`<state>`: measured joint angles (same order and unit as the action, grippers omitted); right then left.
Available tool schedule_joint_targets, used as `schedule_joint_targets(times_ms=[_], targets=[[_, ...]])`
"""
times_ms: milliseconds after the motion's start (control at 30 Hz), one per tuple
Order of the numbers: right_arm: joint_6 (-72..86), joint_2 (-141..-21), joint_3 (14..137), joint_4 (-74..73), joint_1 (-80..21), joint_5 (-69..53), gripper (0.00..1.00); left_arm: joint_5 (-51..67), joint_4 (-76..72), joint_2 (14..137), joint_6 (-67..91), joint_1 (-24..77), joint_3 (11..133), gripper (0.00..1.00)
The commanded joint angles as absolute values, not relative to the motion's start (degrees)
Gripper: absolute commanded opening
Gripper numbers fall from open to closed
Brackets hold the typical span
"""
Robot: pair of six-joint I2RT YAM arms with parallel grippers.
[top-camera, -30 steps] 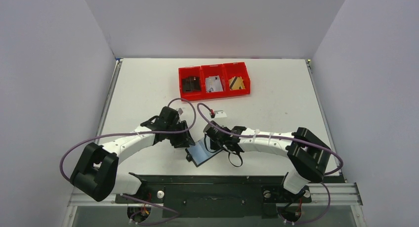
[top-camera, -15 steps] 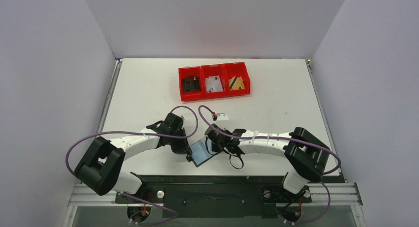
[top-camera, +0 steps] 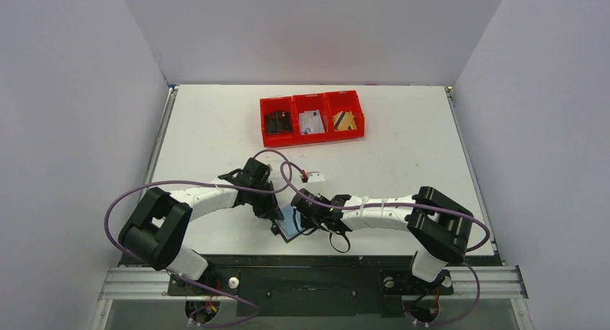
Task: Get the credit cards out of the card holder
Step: Remove the credit card from the card holder.
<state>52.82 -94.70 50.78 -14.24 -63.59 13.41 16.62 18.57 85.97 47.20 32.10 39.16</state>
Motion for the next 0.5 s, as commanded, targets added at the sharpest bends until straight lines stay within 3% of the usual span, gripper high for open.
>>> schedule_joint_targets(times_ms=[0,467], targets=[[53.9,-96.4,52.5,-12.1,-64.1,11.7,0.0,11.3,17.7,88.8,44.2,31.3,40.3,0.0],[55.0,-94.1,48.2,-1.4,-62.0,5.7,0.0,13.6,19.4,88.1,41.2,31.0,42.8,0.0]])
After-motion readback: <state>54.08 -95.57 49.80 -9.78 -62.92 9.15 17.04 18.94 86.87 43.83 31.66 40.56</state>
